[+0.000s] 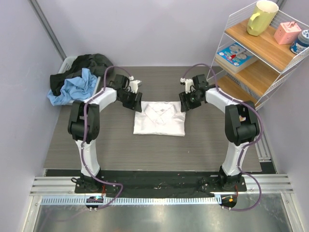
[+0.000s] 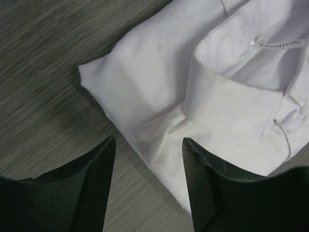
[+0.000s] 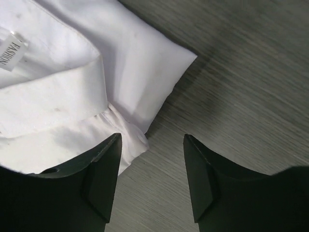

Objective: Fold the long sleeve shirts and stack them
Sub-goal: Fold the shirt, then neatly place the folded shirt to the corner

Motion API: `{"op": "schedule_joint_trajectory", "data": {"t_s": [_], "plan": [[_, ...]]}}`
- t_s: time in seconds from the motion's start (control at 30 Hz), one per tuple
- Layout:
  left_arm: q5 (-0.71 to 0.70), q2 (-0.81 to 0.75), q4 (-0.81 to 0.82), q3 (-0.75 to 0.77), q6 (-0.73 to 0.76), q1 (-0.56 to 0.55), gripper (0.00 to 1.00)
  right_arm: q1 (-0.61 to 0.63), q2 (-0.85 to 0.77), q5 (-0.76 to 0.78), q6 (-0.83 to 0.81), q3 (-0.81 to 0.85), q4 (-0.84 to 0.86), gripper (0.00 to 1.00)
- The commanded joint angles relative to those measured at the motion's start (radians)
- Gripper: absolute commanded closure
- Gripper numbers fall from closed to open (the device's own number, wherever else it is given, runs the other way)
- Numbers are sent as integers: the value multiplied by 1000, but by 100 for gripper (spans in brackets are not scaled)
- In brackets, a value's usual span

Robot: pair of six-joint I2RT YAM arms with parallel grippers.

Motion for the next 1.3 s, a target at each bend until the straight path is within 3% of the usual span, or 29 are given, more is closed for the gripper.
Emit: {"op": "schedule_joint_trajectory", "data": {"t_s": [0.0,0.03,0.1,0.23,0.37,0.47,0.6,0.77,1.1,1.27], "plan": [[-61,-233,70,-33,-55,25,38,-19,-190,30,50,55,64,37],[-92,-270,73,-44,-48,25,21,-19,-212,24,60,53,66,35],[-123,-374,78,-72,-23,25,0,-18,-270,-17,70,50,55,29],[-163,-488,23,-73,5,13,0,-16,-339,-39,93,11,17,21],[-94,-546,-51,-76,43,3,0,-18,-408,-8,85,-58,14,0],[19,-531,-134,-41,46,0,0,-21,-450,25,88,-95,15,0],[-325,-422,-243,46,80,-257,0,-24,-482,56,94,-129,18,0],[-227,-275,-198,67,124,-372,0,-30,-508,81,108,-160,20,0],[-187,95,-276,390,383,-394,0,-68,-520,88,111,-178,0,0],[-216,175,-329,392,478,-394,2,-81,-508,82,110,-174,-6,0]]}}
